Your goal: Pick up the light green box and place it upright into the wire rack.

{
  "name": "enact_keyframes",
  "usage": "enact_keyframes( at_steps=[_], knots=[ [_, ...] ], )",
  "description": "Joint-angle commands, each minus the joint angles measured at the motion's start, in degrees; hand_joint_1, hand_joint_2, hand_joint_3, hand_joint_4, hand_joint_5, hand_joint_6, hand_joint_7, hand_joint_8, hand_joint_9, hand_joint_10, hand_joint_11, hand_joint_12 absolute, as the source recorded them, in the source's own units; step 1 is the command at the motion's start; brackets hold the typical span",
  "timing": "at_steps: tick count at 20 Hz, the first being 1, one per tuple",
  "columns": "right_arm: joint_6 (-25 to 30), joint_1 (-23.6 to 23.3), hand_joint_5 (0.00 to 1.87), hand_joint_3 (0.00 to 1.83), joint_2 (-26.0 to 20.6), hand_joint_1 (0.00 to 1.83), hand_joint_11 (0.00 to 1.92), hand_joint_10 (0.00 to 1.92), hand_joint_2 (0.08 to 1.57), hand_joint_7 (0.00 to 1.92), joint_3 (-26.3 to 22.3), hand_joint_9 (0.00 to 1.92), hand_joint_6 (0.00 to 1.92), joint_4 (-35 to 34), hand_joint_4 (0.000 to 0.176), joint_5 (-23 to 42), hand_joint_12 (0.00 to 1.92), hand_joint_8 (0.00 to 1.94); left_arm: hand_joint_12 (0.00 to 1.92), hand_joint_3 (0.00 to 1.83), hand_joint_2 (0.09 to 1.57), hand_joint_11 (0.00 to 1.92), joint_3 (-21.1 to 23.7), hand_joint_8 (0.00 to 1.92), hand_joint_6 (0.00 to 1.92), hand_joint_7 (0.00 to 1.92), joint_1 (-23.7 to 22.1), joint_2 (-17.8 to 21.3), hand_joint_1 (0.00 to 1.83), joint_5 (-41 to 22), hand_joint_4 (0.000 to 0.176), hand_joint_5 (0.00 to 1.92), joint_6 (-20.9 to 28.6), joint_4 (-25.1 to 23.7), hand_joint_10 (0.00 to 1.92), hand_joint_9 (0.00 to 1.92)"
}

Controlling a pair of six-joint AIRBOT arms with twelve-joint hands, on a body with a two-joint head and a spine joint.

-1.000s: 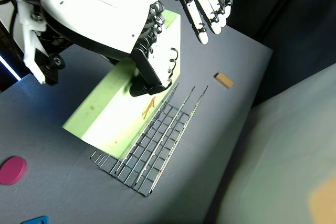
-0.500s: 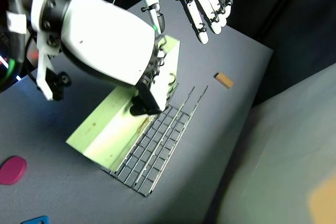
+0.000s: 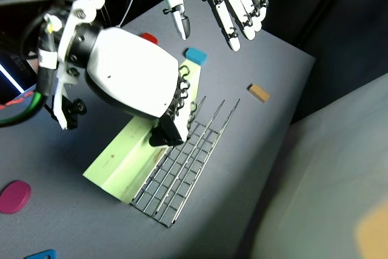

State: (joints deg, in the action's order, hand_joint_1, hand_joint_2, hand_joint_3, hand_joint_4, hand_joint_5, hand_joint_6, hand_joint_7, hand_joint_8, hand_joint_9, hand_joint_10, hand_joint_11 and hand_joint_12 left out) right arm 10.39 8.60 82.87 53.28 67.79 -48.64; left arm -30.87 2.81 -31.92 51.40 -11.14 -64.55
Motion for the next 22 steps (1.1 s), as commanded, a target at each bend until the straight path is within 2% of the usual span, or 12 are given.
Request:
enact_keyframes(
  at_steps=[1, 2, 3, 5, 13, 15, 17, 18, 19, 20, 21, 22],
  knots=[
    [-0.1, -0.1, 0.81, 0.00, 0.2, 1.36, 0.78, 1.48, 1.17, 0.89, 0.3, 0.81, 1.00, 4.9, 0.000, 1.8, 1.54, 1.18, 0.72, 0.00, 1.15, 0.00, -0.2, 0.00, 0.00, 0.26, -0.5, 0.2, 0.20, -1.0, 0.079, 0.37, -0.4, -4.8, 0.00, 0.25],
    [-0.2, 0.1, 0.87, 0.00, 0.3, 1.26, 0.79, 1.31, 1.15, 0.95, 0.5, 0.85, 0.98, 5.1, 0.000, 1.8, 1.55, 1.21, 0.72, 0.00, 1.15, 0.00, -0.2, 0.00, 0.00, 0.26, -0.5, 0.2, 0.20, -1.0, 0.079, 0.37, -0.4, -4.8, 0.00, 0.25],
    [-0.2, 0.3, 0.82, 0.00, 0.4, 1.34, 0.79, 1.45, 1.17, 0.90, 0.6, 0.82, 1.00, 5.1, 0.000, 1.8, 1.55, 1.18, 0.72, 0.00, 1.15, 0.00, -0.1, 0.00, 0.00, 0.26, -0.5, 0.2, 0.20, -1.0, 0.079, 0.37, -0.4, -4.7, 0.00, 0.25],
    [-0.1, 0.3, 0.80, 0.00, 0.4, 1.36, 0.78, 1.49, 1.18, 0.88, 0.8, 0.81, 1.01, 5.1, 0.000, 1.8, 1.56, 1.19, 0.72, 0.00, 1.15, 0.00, -0.2, 0.00, 0.00, 0.26, -0.4, 0.2, 0.20, -1.0, 0.079, 0.37, -0.4, -3.9, 0.00, 0.25],
    [-0.3, 0.9, 0.79, 0.00, 0.6, 1.36, 0.76, 1.50, 1.18, 0.86, 1.0, 0.81, 1.04, 5.1, 0.000, 2.2, 1.57, 1.21, 0.73, 0.00, 1.15, 0.00, 0.0, 0.00, 0.00, 0.27, -0.2, 0.1, 0.20, -0.7, 0.079, 0.37, -0.4, -3.8, 0.00, 0.24],
    [-0.3, 1.1, 0.77, 0.00, 0.6, 1.35, 0.75, 1.50, 1.19, 0.84, 1.0, 0.79, 1.07, 5.1, 0.000, 2.3, 1.56, 1.25, 0.73, 0.00, 1.15, 0.00, 0.0, 0.00, 0.01, 0.27, -0.3, 0.1, 0.20, -0.5, 0.078, 0.38, -0.4, -3.8, 0.00, 0.25],
    [-0.3, 1.2, 0.71, 0.00, 0.6, 1.34, 0.69, 1.51, 1.21, 0.81, 1.0, 0.76, 1.18, 5.1, 0.000, 2.4, 1.53, 1.27, 0.74, 0.00, 1.15, 0.00, 0.1, 0.00, 0.00, 0.27, -0.2, 0.1, 0.20, -0.4, 0.079, 0.37, -0.4, -3.8, 0.00, 0.25],
    [-0.3, 1.2, 0.72, 0.00, 0.6, 1.21, 0.64, 1.19, 1.22, 0.84, 1.0, 0.69, 1.24, 5.1, 0.000, 2.4, 1.51, 1.31, 0.74, 0.00, 1.15, 0.00, 0.1, 0.00, 0.00, 0.27, -0.2, 0.1, 0.20, -0.4, 0.079, 0.37, -0.4, -3.8, 0.00, 0.25],
    [-0.3, 1.2, 0.75, 0.00, 0.6, 1.08, 0.56, 0.94, 1.23, 0.74, 1.0, 0.65, 1.30, 5.1, 0.000, 2.4, 1.45, 0.83, 0.72, 0.00, 1.15, 0.00, 0.1, 0.00, 0.00, 0.27, -0.2, 0.1, 0.20, -0.3, 0.079, 0.38, -0.4, -3.8, 0.00, 0.26],
    [-0.3, 1.2, 0.63, 0.00, 0.6, 1.02, 0.47, 0.72, 1.17, 0.74, 1.0, 0.63, 0.66, 5.1, 0.000, 2.4, 1.39, 0.48, 0.72, 0.00, 1.15, 0.00, 0.1, 0.00, 0.00, 0.27, -0.2, 0.1, 0.20, -0.3, 0.078, 0.38, -0.4, -3.8, 0.00, 0.26],
    [-0.3, 1.2, 0.66, 0.00, 0.6, 0.97, 0.40, 0.53, 1.15, 0.74, 1.0, 0.61, 0.31, 5.1, 0.000, 2.5, 1.35, 0.24, 0.72, 0.00, 1.15, 0.00, 0.1, 0.00, 0.00, 0.27, -0.2, 0.1, 0.20, -0.2, 0.078, 0.38, -0.4, -3.8, 0.00, 0.26],
    [-0.3, 1.1, 0.68, 0.00, 0.5, 0.95, 0.34, 0.36, 1.12, 0.72, 0.9, 0.60, 0.14, 5.1, 0.000, 2.5, 1.30, 0.10, 0.72, 0.00, 1.15, 0.00, 0.1, 0.00, 0.00, 0.27, -0.2, 0.1, 0.20, -0.2, 0.078, 0.39, -0.4, -3.8, 0.00, 0.26]
  ],
)
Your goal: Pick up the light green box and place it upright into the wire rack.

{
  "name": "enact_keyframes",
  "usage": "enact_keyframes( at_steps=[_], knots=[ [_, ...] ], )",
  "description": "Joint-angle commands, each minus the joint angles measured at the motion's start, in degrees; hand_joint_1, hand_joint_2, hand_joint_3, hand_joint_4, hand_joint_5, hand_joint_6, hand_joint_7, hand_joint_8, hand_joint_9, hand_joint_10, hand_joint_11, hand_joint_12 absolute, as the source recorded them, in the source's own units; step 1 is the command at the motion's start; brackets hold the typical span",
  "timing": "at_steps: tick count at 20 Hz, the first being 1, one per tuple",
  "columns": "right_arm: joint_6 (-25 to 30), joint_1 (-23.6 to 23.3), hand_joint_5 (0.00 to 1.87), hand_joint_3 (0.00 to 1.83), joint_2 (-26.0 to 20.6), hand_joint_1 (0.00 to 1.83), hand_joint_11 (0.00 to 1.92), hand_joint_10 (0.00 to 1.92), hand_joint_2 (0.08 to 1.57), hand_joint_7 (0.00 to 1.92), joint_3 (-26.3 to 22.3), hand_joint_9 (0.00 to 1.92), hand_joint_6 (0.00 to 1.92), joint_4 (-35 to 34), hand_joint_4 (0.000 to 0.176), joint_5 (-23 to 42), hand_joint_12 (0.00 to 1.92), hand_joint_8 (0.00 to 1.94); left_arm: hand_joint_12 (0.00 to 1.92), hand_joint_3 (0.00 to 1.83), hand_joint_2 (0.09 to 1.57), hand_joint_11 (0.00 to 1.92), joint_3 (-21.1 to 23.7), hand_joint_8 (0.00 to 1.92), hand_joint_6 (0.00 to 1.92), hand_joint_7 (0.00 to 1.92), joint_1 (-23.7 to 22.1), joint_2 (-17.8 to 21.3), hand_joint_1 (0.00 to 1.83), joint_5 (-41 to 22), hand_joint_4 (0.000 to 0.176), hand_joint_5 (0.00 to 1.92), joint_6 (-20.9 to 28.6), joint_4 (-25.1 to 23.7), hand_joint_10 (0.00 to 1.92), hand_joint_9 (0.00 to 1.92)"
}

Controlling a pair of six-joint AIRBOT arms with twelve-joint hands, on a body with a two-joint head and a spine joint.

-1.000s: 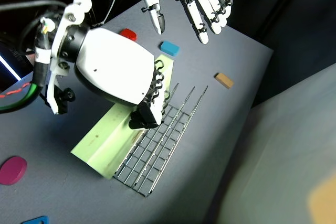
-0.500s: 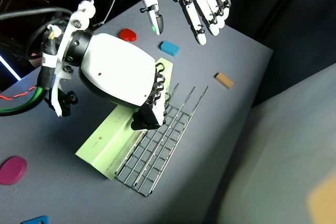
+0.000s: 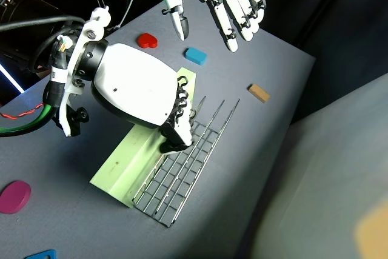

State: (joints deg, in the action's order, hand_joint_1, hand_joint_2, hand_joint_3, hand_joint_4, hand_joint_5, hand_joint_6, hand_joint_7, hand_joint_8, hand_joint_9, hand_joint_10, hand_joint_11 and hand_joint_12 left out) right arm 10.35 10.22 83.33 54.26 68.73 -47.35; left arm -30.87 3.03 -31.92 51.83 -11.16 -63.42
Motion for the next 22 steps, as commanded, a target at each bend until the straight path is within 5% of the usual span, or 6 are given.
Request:
enact_keyframes(
  at_steps=[1, 3, 8, 10, 15, 22],
  knots=[
    [-0.3, -0.6, 0.69, 0.00, 0.0, 0.95, 0.29, 0.22, 1.10, 0.70, -0.2, 0.60, 0.05, 4.2, 0.000, 1.3, 1.27, 0.03, 0.71, 0.00, 1.15, 0.00, 0.2, 0.00, 0.00, 0.27, -0.5, 0.1, 0.20, -0.6, 0.078, 0.38, -0.4, -4.9, 0.00, 0.26],
    [-0.3, -1.3, 0.57, 0.00, -1.0, 0.92, 0.12, 0.03, 1.07, 0.55, -1.1, 0.49, 0.00, 4.2, 0.000, 1.8, 1.21, 0.00, 0.71, 0.00, 1.15, 0.00, 0.3, 0.00, 0.00, 0.27, -0.5, 0.1, 0.20, -0.6, 0.078, 0.38, -0.4, -4.9, 0.00, 0.26],
    [-1.0, -4.2, 0.50, 0.00, -5.4, 0.88, 0.05, 0.00, 1.05, 0.46, -4.9, 0.44, 0.00, 4.2, 0.000, 1.9, 1.21, 0.00, 0.71, 0.00, 1.15, 0.00, 0.9, 0.00, 0.00, 0.27, -0.4, 0.1, 0.20, 0.0, 0.079, 0.38, -0.4, -4.9, 0.00, 0.26],
    [-1.0, -5.9, 0.33, 0.00, -8.4, 0.79, 0.00, 0.00, 0.97, 0.34, -7.2, 0.28, 0.00, 4.1, 0.000, 2.0, 1.00, 0.00, 0.71, 0.00, 1.15, 0.00, 1.0, 0.00, 0.00, 0.27, -0.4, 0.1, 0.20, 0.2, 0.079, 0.39, -0.4, -4.9, 0.00, 0.26],
    [0.4, -8.4, 0.32, 0.00, -17.6, 0.76, 0.00, 0.00, 0.92, 0.32, -14.7, 0.24, 0.00, 4.0, 0.000, 5.7, 0.93, 0.00, 0.71, 0.00, 1.15, 0.00, 1.0, 0.00, 0.00, 0.27, -0.4, 0.2, 0.20, 0.6, 0.079, 0.38, -0.4, -4.9, 0.00, 0.26],
    [2.9, -6.6, 0.52, 0.00, -27.2, 0.59, 0.12, 0.06, 1.00, 0.56, -23.6, 0.53, 0.02, 4.0, 0.000, 5.2, 1.24, 0.02, 0.87, 0.00, 1.12, 0.03, 1.2, 0.01, 0.00, 0.33, -0.8, 0.1, 0.28, -0.7, 0.081, 0.39, 1.4, -4.5, 0.02, 0.35]
  ],
)
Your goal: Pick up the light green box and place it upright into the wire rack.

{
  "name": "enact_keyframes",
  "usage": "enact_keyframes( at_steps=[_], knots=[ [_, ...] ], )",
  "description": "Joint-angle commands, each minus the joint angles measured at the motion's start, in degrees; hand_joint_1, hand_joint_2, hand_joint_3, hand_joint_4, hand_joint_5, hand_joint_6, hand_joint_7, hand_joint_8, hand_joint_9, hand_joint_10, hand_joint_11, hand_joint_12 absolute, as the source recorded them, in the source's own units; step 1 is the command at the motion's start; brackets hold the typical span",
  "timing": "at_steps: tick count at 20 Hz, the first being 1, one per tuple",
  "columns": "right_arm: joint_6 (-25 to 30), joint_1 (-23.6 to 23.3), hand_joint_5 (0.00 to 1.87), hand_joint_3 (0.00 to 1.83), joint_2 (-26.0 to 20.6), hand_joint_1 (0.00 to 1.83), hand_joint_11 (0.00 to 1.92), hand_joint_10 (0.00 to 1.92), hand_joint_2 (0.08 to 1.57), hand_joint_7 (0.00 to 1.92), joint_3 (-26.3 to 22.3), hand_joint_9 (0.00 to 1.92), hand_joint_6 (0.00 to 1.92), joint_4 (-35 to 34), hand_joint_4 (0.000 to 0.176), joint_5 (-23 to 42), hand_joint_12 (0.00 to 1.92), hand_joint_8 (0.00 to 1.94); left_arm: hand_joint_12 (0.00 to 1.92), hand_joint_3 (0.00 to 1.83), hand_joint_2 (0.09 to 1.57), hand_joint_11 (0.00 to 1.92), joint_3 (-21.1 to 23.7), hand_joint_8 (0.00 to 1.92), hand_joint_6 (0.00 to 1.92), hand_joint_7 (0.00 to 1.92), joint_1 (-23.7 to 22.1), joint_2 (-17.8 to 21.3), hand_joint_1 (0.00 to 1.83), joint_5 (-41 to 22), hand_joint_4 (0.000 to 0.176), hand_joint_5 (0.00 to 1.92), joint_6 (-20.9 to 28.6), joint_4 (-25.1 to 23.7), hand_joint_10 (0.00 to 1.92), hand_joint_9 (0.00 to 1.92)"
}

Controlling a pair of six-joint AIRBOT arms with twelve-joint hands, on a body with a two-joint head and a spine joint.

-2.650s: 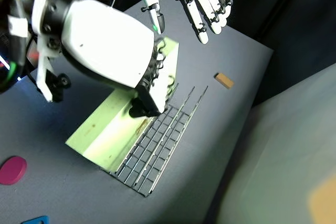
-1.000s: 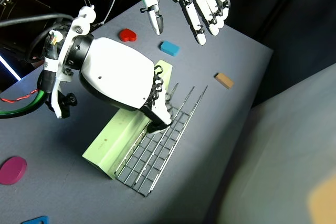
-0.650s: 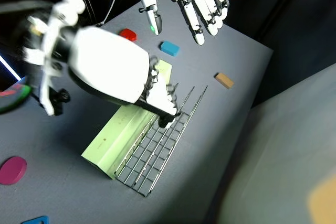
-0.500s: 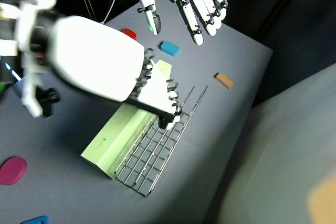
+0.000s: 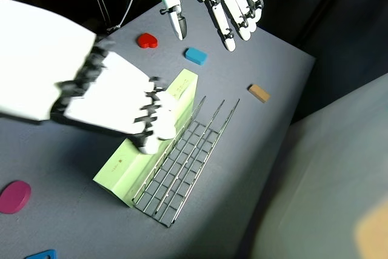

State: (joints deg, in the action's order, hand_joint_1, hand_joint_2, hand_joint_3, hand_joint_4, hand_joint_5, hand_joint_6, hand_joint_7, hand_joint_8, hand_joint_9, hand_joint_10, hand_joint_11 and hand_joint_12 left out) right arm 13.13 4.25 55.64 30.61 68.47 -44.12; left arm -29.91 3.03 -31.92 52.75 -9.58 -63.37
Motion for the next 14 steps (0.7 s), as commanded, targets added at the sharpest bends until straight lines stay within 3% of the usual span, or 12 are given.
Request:
enact_keyframes(
  at_steps=[1, 2, 3, 4, 5, 7, 8, 9, 10, 12, 13, 14],
  knots=[
    [0.6, -0.6, 0.60, 0.01, -0.2, 0.57, 0.22, 0.10, 1.02, 0.65, -0.8, 0.63, 0.05, 4.2, 0.000, 1.4, 1.29, 0.05, 0.87, 0.00, 1.11, 0.09, 0.3, 0.01, 0.00, 0.41, -0.8, 0.1, 0.32, -3.2, 0.081, 0.43, 0.6, -4.4, 0.02, 0.44],
    [0.8, -0.7, 0.71, 0.00, -1.0, 0.55, 0.30, 0.23, 1.06, 0.74, -1.6, 0.67, 0.06, 4.2, 0.000, 1.4, 1.35, 0.05, 0.86, 0.00, 1.11, 0.18, 0.7, 0.01, 0.00, 0.50, -1.0, 0.0, 0.36, -3.5, 0.080, 0.49, 1.0, -4.4, 0.03, 0.54],
    [1.5, -0.7, 0.81, 0.00, -1.9, 0.56, 0.49, 1.02, 1.11, 0.85, -2.5, 0.60, 0.48, 4.2, 0.000, 1.4, 1.54, 0.31, 0.80, 0.00, 1.11, 0.42, 1.0, 0.03, 0.02, 0.68, -1.2, 0.0, 0.42, -3.5, 0.070, 0.68, 1.1, -4.4, 0.06, 0.75],
    [1.9, -0.6, 0.81, 0.00, -2.7, 0.56, 0.49, 1.02, 1.11, 0.85, -3.4, 0.60, 0.48, 4.2, 0.000, 1.4, 1.54, 0.31, 0.80, 0.00, 1.11, 0.42, 1.3, 0.03, 0.02, 0.68, -1.2, -0.1, 0.42, -3.5, 0.070, 0.68, 1.3, -4.4, 0.06, 0.75],
    [2.0, 0.2, 0.76, 0.00, -4.5, 0.60, 0.97, 1.77, 1.15, 0.76, -5.8, 0.83, 1.36, 4.2, 0.000, 1.4, 1.88, 1.43, 0.78, 0.00, 1.11, 0.82, 2.1, 0.22, 0.04, 0.85, -1.2, -0.1, 0.49, -4.4, 0.029, 0.91, 2.4, -4.4, 0.35, 0.94],
    [2.1, 0.7, 0.76, 0.00, -4.5, 0.60, 0.97, 1.77, 1.15, 0.76, -6.1, 0.83, 1.36, 4.2, 0.000, 1.5, 1.88, 1.43, 0.78, 0.00, 1.11, 0.82, 2.5, 0.22, 0.04, 0.85, -1.2, -0.1, 0.49, -5.3, 0.029, 0.91, 2.6, -4.4, 0.35, 0.94],
    [2.4, 1.0, 0.81, 0.00, -4.3, 0.69, 1.37, 1.89, 1.15, 0.96, -6.0, 1.13, 1.81, 4.2, 0.000, 1.3, 1.91, 1.84, 1.54, 0.00, 1.12, 0.98, 2.6, 1.06, 0.82, 0.77, -1.2, -0.1, 0.62, -5.8, 0.000, 0.76, 2.8, -4.4, 1.34, 0.89],
    [2.5, 1.3, 0.98, 0.01, -4.2, 0.72, 1.57, 1.92, 1.17, 1.07, -6.0, 1.30, 1.90, 4.2, 0.000, 1.2, 1.92, 1.92, 1.85, 0.00, 1.13, 1.01, 2.7, 1.75, 1.67, 0.74, -1.2, -0.1, 0.67, -6.5, 0.000, 0.65, 3.1, -4.4, 1.80, 0.87],
    [2.5, 1.5, 1.09, 0.01, -4.1, 0.72, 1.71, 1.92, 1.19, 1.20, -6.0, 1.47, 1.92, 4.2, 0.000, 1.3, 1.92, 1.94, 1.92, 0.00, 1.14, 1.01, 2.8, 1.91, 1.91, 0.82, -1.2, -0.1, 0.68, -7.4, 0.000, 0.72, 3.4, -4.4, 1.92, 0.90],
    [2.5, 1.6, 1.20, 0.00, -3.9, 0.68, 1.84, 1.92, 1.27, 1.39, -6.1, 1.63, 1.92, 3.2, 0.000, 1.2, 1.92, 1.94, 1.92, 0.00, 1.17, 1.19, 3.1, 1.92, 1.92, 1.06, -1.1, -0.5, 0.66, -8.6, 0.000, 0.97, 3.4, -4.4, 1.92, 1.12],
    [1.9, 1.5, 1.30, 0.00, -3.9, 0.67, 1.89, 1.92, 1.36, 1.52, -6.1, 1.71, 1.92, 1.9, 0.143, 0.6, 1.92, 1.94, 1.92, 0.01, 1.25, 1.41, 3.2, 1.92, 1.92, 1.29, -0.7, -0.9, 0.56, -9.2, 0.000, 1.20, 3.4, -4.4, 1.92, 1.32],
    [1.5, 1.5, 1.31, 0.01, -3.9, 0.69, 1.89, 1.92, 1.38, 1.53, -6.1, 1.71, 1.92, 1.0, 0.169, 0.0, 1.92, 1.94, 1.92, 0.01, 1.29, 1.45, 3.2, 1.92, 1.92, 1.32, -0.5, -1.2, 0.53, -9.6, 0.000, 1.22, 3.3, -4.4, 1.92, 1.35]
  ],
)
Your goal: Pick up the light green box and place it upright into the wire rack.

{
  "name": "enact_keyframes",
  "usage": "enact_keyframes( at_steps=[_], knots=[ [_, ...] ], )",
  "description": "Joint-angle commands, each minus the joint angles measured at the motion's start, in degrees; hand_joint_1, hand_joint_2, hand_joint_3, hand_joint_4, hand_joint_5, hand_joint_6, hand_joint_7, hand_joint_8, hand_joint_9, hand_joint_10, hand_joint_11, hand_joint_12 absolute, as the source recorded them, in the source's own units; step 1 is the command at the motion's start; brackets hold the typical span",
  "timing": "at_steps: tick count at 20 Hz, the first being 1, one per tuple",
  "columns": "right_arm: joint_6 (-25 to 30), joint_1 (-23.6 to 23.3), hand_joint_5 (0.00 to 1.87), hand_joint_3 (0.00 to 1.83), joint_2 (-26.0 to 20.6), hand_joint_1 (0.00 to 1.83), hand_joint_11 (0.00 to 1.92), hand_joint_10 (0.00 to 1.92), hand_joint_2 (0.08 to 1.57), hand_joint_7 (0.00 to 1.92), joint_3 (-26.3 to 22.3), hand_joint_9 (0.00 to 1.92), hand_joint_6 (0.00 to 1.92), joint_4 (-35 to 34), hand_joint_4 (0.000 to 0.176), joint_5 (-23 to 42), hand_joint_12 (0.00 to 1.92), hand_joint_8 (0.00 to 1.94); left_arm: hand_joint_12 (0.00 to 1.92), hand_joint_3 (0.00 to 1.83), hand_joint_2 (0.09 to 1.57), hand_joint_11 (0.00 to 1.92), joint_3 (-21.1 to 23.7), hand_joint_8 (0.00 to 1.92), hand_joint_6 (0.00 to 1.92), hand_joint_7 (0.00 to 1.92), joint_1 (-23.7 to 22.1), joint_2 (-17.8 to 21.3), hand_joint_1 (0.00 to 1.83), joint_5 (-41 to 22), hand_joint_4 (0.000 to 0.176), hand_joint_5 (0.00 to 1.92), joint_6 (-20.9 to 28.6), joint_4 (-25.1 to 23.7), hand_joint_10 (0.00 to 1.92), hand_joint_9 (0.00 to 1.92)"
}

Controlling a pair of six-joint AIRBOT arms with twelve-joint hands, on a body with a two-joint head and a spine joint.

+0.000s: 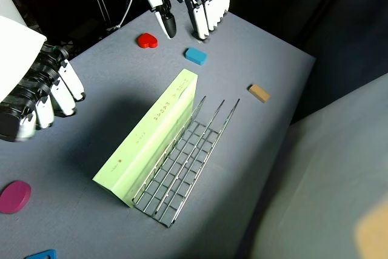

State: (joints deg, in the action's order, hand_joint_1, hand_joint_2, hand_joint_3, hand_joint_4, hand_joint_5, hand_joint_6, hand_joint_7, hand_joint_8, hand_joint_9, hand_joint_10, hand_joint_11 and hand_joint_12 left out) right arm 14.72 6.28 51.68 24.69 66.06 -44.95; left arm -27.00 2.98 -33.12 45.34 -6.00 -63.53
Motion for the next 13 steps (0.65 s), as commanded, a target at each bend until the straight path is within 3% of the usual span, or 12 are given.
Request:
enact_keyframes(
  at_steps=[1, 3, 13],
  knots=[
    [-0.7, -0.6, 1.31, 0.01, 0.0, 0.69, 1.89, 1.92, 1.38, 1.53, -0.2, 1.71, 1.92, 2.5, 0.169, 0.5, 1.92, 1.94, 1.92, 0.01, 1.29, 1.45, 0.4, 1.92, 1.92, 1.32, -0.3, -0.4, 0.53, -2.5, 0.000, 1.22, -0.5, -4.3, 1.92, 1.35],
    [-1.5, -0.5, 1.32, 0.01, 0.0, 0.72, 1.87, 1.92, 1.40, 1.52, -0.2, 1.70, 1.92, 1.6, 0.176, 0.3, 1.92, 1.94, 1.92, 0.01, 1.33, 1.48, 0.6, 1.92, 1.92, 1.32, 0.2, -1.1, 0.51, -2.7, 0.000, 1.17, -0.5, -4.3, 1.92, 1.35],
    [-4.0, -1.0, 1.32, 0.01, 0.3, 0.72, 1.87, 1.92, 1.40, 1.52, -0.1, 1.71, 1.92, 1.6, 0.176, 1.7, 1.92, 1.94, 1.92, 0.00, 1.34, 1.49, 1.4, 1.92, 1.92, 1.31, 0.5, -3.5, 0.56, -3.1, 0.000, 1.15, -0.2, -4.3, 1.92, 1.36]
  ],
)
